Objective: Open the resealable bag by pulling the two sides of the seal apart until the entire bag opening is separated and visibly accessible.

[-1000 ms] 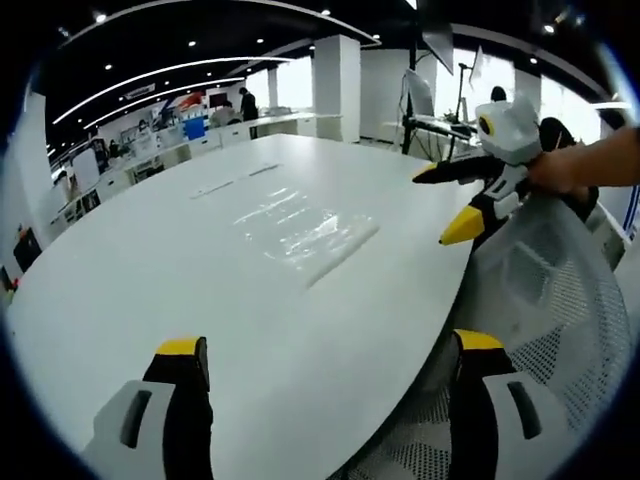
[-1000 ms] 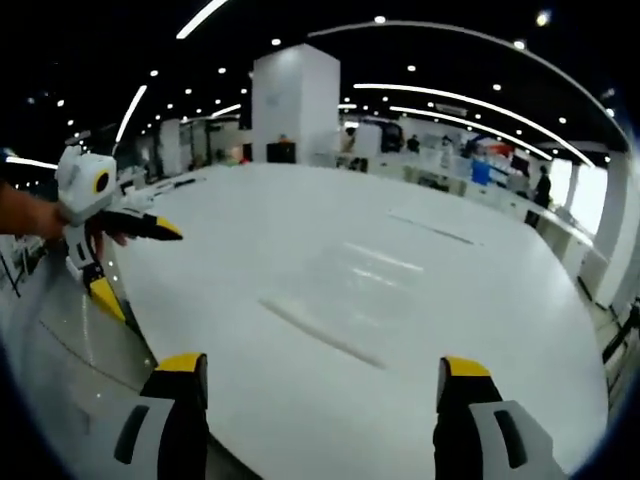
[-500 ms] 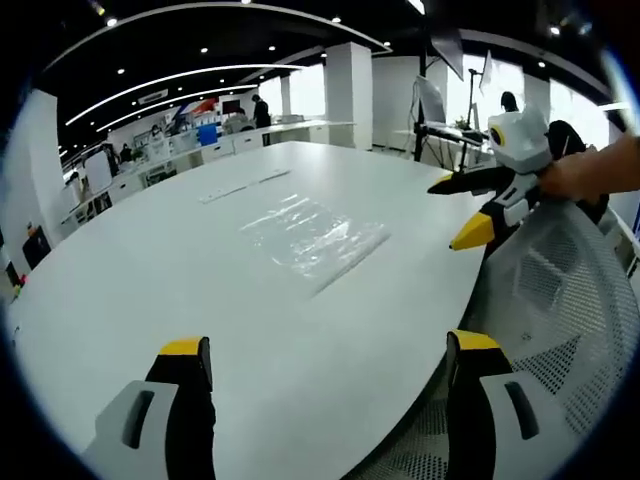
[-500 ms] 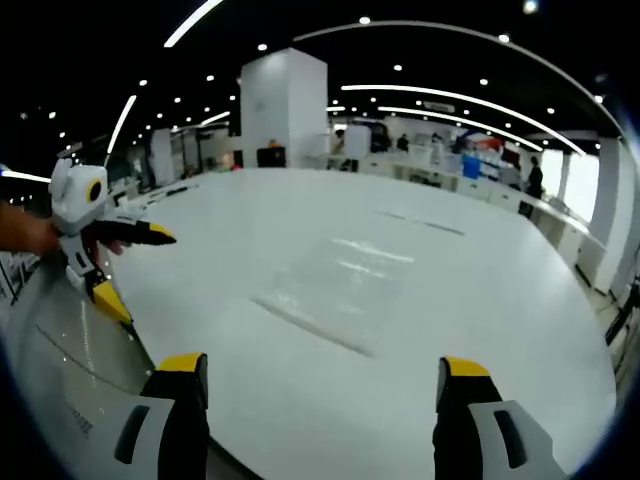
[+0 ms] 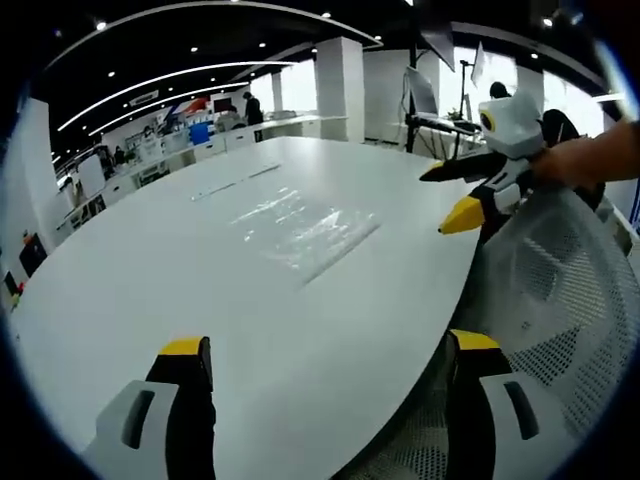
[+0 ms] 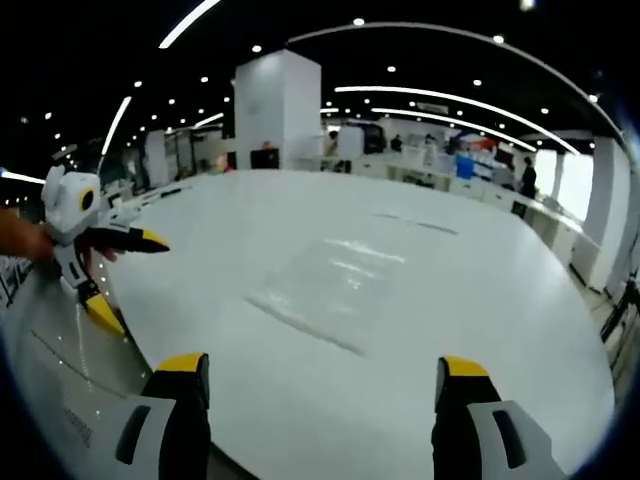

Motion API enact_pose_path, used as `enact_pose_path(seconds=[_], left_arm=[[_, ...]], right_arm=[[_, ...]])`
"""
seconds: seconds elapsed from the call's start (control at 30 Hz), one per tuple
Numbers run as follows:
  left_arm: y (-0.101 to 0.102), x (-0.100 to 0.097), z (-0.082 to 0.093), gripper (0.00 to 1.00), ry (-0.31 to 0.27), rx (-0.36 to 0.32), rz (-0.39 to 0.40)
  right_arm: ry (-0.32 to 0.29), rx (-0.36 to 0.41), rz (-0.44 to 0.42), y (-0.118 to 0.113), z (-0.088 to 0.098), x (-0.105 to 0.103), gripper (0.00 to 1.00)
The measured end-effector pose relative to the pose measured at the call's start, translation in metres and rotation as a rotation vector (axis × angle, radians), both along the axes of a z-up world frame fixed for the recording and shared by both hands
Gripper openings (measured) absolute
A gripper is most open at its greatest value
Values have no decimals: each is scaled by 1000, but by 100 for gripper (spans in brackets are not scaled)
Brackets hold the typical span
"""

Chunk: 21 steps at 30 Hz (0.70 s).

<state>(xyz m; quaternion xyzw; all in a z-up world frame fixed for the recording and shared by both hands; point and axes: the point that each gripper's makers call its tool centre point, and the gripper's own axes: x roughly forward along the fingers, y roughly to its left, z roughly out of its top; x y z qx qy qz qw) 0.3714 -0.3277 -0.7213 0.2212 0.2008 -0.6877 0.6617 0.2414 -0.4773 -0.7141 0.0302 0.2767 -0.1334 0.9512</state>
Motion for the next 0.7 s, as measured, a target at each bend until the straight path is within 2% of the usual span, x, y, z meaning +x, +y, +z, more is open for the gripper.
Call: enact_pose_path(seconds=[0.27, 0.5, 0.7], left_arm=[[0, 1, -2, 94, 7, 9, 7], [1, -3, -5, 93, 2, 22, -19], [2, -2, -6, 93, -28, 25, -24]], right_arm=[[16, 12, -16, -2, -4, -4, 92], [36, -9, -24, -5, -5, -6, 91], [36, -18, -30, -5, -4, -7, 90]])
